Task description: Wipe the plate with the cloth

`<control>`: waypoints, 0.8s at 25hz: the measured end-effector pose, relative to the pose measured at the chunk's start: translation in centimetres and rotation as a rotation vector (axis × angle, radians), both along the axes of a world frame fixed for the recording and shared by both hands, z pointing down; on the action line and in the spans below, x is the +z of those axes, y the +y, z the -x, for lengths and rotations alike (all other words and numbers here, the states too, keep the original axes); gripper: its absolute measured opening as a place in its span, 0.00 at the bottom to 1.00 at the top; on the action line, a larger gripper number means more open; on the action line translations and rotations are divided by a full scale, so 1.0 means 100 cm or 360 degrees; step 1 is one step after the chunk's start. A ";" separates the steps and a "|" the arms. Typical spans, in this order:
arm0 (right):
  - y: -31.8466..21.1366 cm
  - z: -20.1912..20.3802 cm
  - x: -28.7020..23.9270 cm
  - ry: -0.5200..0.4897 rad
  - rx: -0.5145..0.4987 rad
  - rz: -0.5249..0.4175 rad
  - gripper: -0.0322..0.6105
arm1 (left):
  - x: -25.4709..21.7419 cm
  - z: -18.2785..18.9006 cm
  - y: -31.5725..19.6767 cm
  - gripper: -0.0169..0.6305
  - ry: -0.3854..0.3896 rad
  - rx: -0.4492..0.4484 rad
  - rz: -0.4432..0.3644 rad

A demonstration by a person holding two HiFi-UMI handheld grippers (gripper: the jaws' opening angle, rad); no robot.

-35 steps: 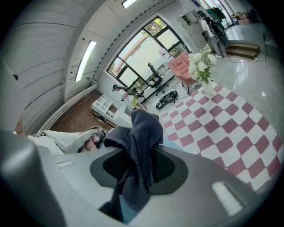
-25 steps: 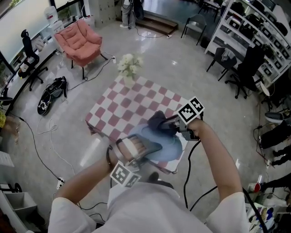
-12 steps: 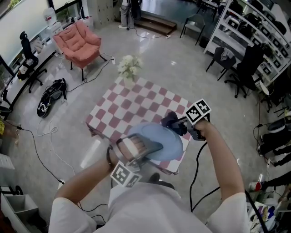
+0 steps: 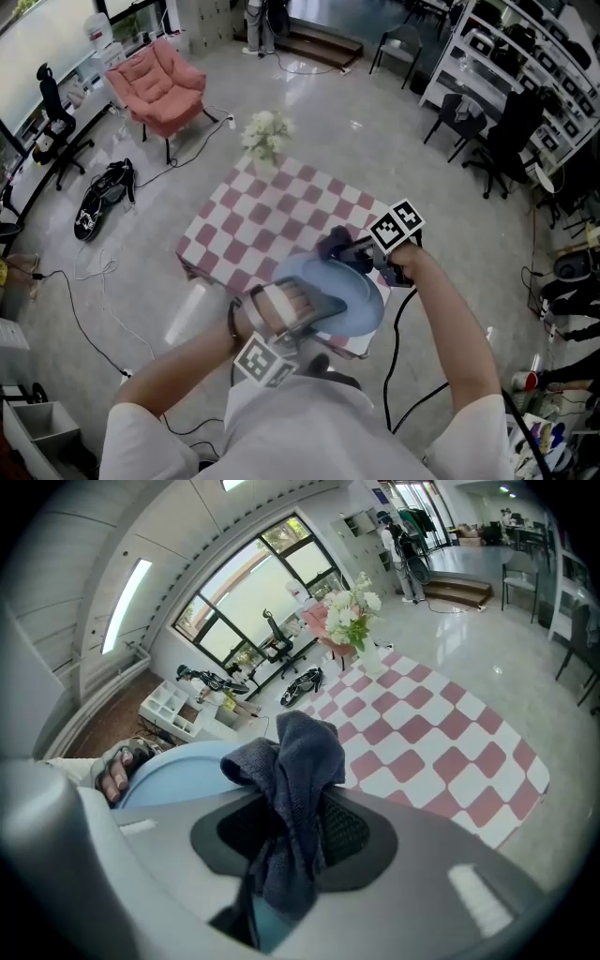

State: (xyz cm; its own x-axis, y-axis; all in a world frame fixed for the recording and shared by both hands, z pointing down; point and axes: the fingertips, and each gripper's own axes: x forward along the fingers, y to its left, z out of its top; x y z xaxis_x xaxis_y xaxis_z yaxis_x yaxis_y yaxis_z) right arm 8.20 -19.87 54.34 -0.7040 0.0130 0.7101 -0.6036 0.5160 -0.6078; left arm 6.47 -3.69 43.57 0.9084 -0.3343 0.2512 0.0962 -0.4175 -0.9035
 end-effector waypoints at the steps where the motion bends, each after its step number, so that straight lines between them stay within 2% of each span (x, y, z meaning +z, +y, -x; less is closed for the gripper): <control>1: -0.001 0.005 -0.003 -0.0014 -0.0012 -0.0005 0.25 | 0.000 -0.002 0.001 0.09 0.0003 0.0012 -0.0001; 12: 0.015 0.062 -0.041 -0.0175 -0.0284 -0.0072 0.25 | 0.000 -0.014 0.009 0.09 0.0003 0.0085 -0.0003; 20: 0.035 0.085 -0.059 -0.0265 -0.0441 -0.0085 0.25 | 0.008 -0.011 0.006 0.09 -0.0033 0.0084 0.0004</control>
